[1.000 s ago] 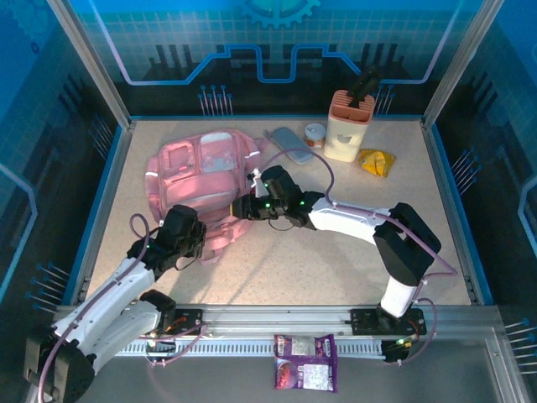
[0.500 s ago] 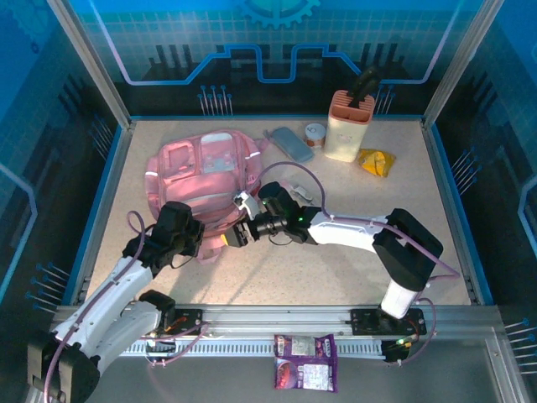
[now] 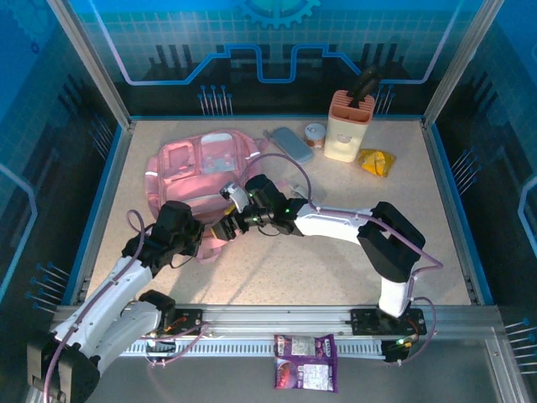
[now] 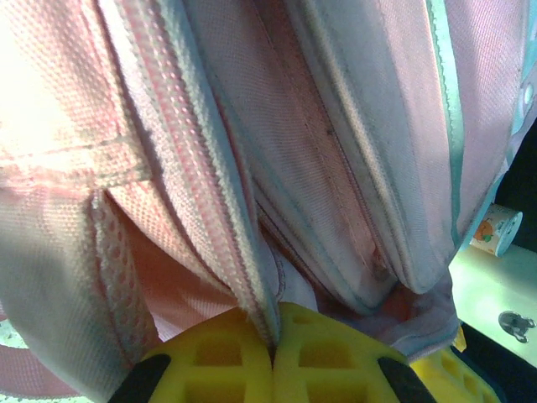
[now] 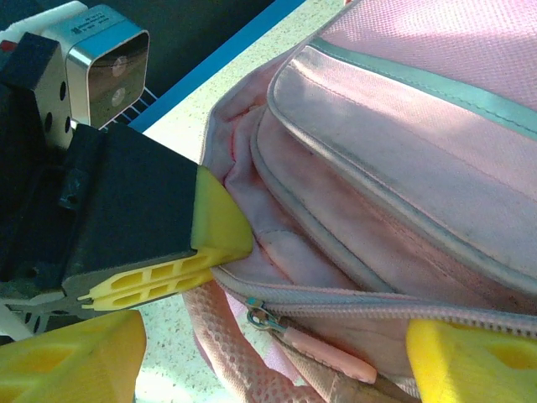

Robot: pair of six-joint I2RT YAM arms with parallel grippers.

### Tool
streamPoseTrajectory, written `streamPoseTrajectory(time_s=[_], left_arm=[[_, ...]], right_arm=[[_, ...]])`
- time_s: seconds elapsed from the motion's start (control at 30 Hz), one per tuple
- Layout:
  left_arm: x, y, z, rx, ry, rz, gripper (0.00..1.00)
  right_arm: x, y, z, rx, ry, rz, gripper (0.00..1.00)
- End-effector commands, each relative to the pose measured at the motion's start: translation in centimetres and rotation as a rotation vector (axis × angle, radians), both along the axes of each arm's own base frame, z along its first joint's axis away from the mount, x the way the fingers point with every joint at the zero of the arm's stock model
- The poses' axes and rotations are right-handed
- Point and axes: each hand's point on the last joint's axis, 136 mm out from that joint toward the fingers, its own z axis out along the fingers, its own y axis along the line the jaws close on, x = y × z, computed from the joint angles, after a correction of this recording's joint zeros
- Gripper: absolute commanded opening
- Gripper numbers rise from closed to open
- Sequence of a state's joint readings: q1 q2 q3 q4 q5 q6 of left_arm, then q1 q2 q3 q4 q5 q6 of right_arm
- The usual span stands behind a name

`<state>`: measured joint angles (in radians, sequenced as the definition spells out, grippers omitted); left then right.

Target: Pack the student bag

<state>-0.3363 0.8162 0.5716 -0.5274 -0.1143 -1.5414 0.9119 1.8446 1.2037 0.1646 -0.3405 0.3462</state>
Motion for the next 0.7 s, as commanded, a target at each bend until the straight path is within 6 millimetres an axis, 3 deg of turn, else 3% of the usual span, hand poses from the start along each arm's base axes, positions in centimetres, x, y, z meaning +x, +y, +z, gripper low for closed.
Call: streamPoseTrajectory(time_s=[0.0, 0.1, 0.3, 0.43, 0.67], left_arm=[[1.3, -0.4, 3.2, -0.024, -0.095, -0.016, 0.0], [1.3, -0.4, 3.2, -0.022, -0.099, -0.014, 0.0], [1.3, -0.2, 3.1, -0.016, -0.096, -0.009, 0.0], [1.3, -0.2, 3.0, -0.018, -0.096, -0.007, 0.0], [1.4, -0.2, 3.1, -0.017, -0.099, -0.006, 0.0]], right_arm=[[-1.0, 1.1, 0.0, -0.011, -0.051, 0.07, 0.82], [-2.4, 1.4, -0.7, -0.052, -0.079, 0.117, 0.79], [-2.9, 1.2, -1.5, -0.093, -0.098, 0.14, 0.66], [-2.2, 1.0, -1.4, -0.142, -0.122, 0.128, 0.55], [-1.0, 0.2, -3.2, -0.251, -0.139, 0.089, 0.37]])
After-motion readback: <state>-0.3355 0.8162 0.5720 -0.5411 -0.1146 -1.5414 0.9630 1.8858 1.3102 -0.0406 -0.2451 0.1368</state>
